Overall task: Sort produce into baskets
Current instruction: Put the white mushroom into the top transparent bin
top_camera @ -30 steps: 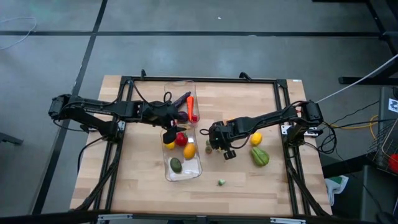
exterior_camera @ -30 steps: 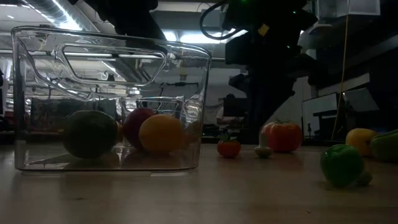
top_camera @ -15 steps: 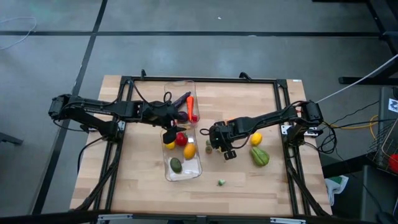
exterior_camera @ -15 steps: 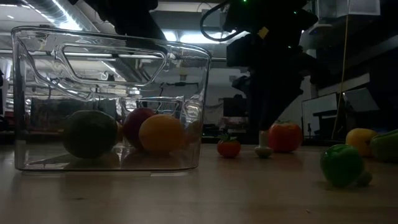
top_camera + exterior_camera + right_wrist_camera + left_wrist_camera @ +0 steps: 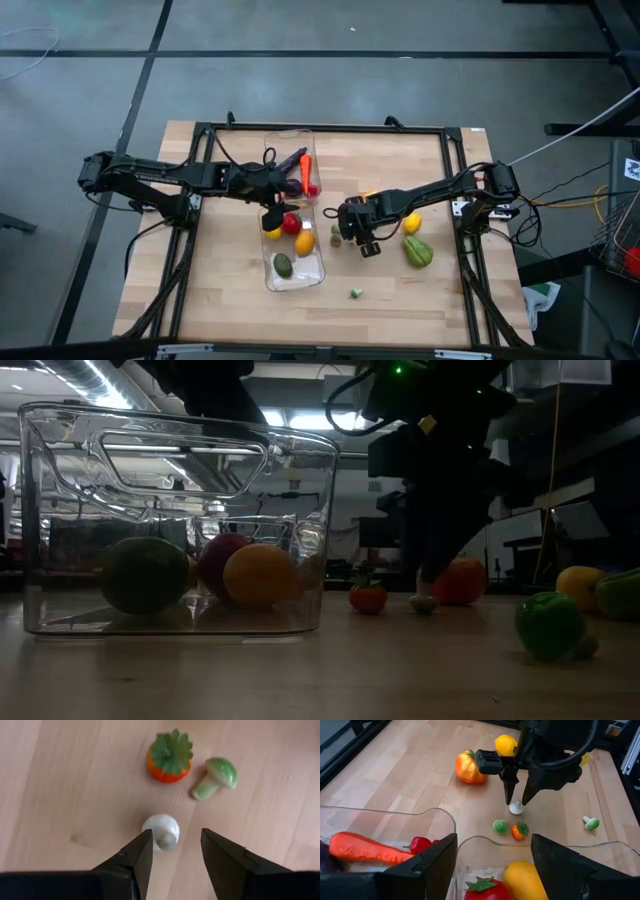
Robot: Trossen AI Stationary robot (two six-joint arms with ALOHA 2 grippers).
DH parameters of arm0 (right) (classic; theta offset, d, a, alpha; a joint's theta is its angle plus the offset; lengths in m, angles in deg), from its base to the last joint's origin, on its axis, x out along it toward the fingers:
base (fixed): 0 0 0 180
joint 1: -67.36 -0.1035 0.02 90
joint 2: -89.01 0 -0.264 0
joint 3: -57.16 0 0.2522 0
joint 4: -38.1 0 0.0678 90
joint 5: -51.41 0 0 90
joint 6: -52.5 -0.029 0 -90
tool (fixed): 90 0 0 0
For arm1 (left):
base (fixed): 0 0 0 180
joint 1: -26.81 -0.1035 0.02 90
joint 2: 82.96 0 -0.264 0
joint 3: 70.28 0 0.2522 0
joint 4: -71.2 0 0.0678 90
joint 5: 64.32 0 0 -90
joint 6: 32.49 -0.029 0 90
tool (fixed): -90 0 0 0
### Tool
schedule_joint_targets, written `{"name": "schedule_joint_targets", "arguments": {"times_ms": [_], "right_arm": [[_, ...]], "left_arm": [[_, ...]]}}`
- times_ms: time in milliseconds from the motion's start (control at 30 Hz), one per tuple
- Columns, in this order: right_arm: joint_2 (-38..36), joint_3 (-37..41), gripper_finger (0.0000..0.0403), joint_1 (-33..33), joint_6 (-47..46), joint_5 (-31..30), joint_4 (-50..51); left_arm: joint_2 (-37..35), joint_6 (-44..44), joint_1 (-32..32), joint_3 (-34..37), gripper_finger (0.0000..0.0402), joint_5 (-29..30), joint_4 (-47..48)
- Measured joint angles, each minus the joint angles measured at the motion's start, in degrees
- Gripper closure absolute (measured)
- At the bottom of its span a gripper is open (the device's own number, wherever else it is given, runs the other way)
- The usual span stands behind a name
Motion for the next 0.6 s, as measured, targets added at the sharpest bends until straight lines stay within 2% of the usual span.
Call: {"name": "schedule_joint_targets", "arguments": {"times_ms": [200,333,600], "right_arm": [[0.0,0.0,0.0241,0.0,0.09,0.56,0.28],[0.97,0.01,0.0263,0.0,0.24,2.54,0.36],[2.54,0.02,0.031,0.0,0.25,1.94,-0.08]], "left_arm": [[0.0,-0.02,0.0,0.0,0.0151,0.0,0.0],[0.0,-0.02,-0.01,0.0,0.0151,0.0,0.0],[-0.02,-0.02,-0.02,-0.02,0.0151,0.0,0.13]]}}
